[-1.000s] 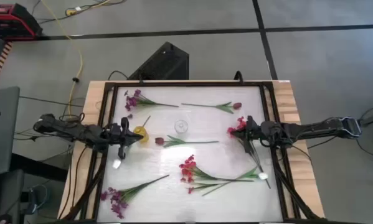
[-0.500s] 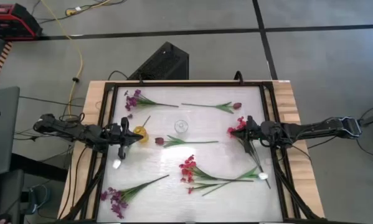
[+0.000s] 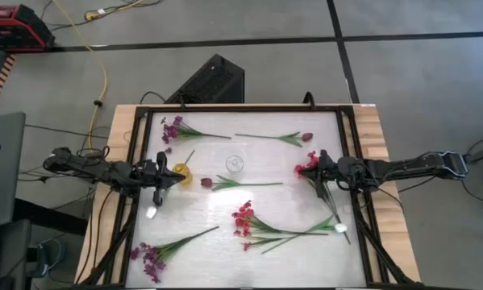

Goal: Sort flowers into vase by color

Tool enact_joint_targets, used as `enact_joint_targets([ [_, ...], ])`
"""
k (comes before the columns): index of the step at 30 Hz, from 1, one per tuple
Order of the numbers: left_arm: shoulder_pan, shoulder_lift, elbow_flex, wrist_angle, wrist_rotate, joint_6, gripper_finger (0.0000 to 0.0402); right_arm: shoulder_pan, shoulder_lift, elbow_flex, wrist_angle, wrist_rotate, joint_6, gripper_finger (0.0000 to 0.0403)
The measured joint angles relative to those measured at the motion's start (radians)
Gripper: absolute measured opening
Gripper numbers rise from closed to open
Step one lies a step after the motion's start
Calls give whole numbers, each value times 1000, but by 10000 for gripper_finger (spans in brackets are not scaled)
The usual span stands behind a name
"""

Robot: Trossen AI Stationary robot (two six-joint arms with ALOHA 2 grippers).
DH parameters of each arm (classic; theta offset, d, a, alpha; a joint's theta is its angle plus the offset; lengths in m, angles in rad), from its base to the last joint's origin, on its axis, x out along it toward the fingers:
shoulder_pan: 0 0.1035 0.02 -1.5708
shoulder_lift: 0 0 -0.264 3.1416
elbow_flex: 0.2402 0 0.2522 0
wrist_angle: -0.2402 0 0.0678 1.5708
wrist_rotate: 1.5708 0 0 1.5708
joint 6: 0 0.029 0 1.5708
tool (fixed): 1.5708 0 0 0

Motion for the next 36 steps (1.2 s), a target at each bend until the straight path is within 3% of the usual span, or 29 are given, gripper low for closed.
enact_joint_targets([
  [32, 0, 0, 0, 0, 0, -3, 0, 0, 0, 0, 0, 0, 0, 44],
  [34, 0, 0, 0, 1, -4, -48, 0, 0, 0, 0, 0, 0, 0, 44],
  [36, 0, 0, 0, 0, 13, -185, 0, 0, 0, 0, 0, 0, 0, 44],
])
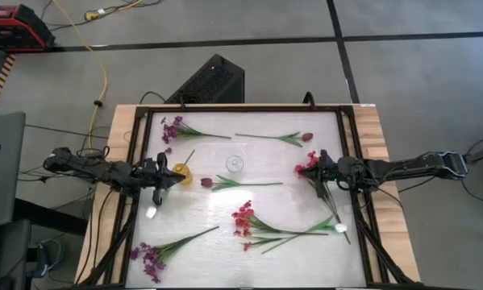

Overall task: Sort flowers into vase by color
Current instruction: Put the right red flower into the transparent vase

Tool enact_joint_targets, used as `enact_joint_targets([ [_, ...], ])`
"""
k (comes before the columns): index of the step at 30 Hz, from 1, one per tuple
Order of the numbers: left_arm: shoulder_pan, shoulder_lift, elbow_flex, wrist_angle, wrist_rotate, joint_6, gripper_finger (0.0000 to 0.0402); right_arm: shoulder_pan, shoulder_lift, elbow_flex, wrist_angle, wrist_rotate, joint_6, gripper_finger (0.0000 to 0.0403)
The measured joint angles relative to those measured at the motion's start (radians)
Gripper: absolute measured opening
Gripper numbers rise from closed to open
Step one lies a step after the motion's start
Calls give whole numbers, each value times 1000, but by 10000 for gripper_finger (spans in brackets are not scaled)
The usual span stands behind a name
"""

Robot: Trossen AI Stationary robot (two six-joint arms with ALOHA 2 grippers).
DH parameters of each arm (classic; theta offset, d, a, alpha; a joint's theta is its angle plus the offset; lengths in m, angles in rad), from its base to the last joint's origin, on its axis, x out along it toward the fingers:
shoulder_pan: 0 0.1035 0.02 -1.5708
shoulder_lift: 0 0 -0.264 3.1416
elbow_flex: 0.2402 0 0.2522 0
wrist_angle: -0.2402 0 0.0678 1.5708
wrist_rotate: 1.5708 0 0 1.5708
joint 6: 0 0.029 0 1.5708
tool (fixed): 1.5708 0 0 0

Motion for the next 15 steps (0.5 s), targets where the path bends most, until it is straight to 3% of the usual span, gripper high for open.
enact_joint_targets([
  [3, -1, 0, 0, -5, 51, -116, 0, 0, 0, 0, 0, 0, 0, 44],
  [15, -1, 0, 0, 3, 108, -70, 0, -17, 0, 0, 31, 3, -64, 44],
])
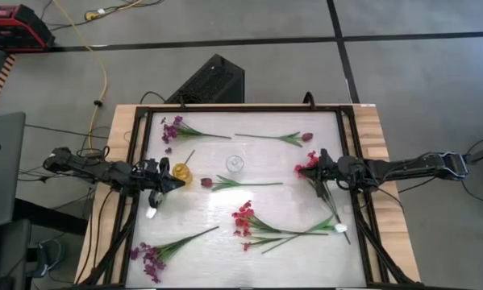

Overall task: Sort flowers into vase by color
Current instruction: Put the right red flower into the transparent vase

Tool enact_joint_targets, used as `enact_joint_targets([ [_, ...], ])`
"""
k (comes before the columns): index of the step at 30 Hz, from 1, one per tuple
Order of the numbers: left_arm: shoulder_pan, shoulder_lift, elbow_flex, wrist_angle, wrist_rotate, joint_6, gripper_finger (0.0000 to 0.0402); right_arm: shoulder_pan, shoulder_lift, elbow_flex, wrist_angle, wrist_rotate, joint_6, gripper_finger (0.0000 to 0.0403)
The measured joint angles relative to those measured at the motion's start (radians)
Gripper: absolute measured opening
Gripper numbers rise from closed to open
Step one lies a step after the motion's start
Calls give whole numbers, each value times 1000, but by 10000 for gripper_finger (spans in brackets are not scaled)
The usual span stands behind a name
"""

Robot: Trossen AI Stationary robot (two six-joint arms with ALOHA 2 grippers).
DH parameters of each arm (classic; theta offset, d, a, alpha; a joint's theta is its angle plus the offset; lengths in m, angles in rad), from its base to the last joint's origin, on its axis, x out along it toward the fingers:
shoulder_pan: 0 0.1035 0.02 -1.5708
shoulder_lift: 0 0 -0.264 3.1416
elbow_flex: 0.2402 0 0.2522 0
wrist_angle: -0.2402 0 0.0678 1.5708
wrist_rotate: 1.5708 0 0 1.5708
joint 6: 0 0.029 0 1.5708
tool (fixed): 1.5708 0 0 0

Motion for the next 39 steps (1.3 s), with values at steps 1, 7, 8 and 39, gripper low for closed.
enact_joint_targets([
  [1, 0, 0, 0, 1, -8, -7, 0, -4, 0, 0, 27, 0, -15, 44],
  [7, 0, 7, 0, -8, -44, -36, 0, -10, 0, 0, 191, 1, -32, 44],
  [8, 0, 8, 0, -9, -24, -31, 0, -10, 0, 0, 210, 1, -32, 44],
  [39, 0, 163, 104, 201, -2, 260, 0, 13, 565, 770, -557, -5, 52, 99],
])
